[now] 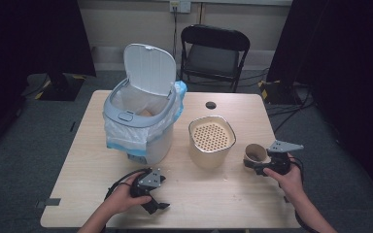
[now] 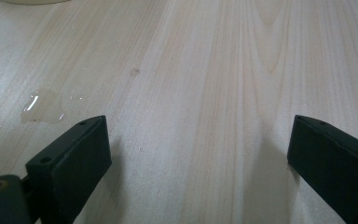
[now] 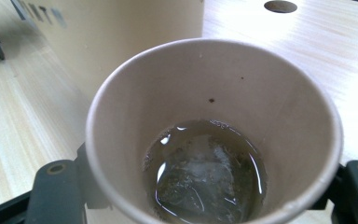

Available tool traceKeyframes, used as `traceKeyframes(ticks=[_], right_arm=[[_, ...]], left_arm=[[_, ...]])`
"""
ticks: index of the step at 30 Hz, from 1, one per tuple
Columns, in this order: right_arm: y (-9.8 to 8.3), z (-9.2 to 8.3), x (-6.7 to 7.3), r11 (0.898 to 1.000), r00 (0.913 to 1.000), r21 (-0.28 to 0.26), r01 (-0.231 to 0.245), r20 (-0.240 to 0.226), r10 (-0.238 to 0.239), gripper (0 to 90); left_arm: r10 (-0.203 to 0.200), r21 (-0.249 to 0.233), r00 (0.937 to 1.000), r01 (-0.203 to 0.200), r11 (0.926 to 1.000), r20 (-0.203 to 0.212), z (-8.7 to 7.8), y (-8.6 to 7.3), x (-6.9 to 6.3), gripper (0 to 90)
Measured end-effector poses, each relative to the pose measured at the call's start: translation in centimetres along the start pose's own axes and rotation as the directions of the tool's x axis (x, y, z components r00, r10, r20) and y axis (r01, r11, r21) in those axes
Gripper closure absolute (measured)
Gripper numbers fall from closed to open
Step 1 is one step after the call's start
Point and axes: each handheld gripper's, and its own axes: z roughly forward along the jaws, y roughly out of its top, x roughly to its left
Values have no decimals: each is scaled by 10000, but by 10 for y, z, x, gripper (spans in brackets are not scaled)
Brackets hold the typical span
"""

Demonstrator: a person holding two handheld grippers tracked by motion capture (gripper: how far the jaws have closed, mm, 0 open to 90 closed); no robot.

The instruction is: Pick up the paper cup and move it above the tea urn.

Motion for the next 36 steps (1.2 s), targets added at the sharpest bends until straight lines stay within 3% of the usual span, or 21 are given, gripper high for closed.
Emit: traceKeyframes(ticks=[15,36], right_arm=[[34,7,-10,9997,9997,-4,249,7,-249,257],[77,13,-31,9987,9979,-185,480,443,-471,260]], left_arm=[[30,102,10000,-31,9999,58,0,1,-1,36],[107,211,9999,-110,9997,128,1,1,-2,0]])
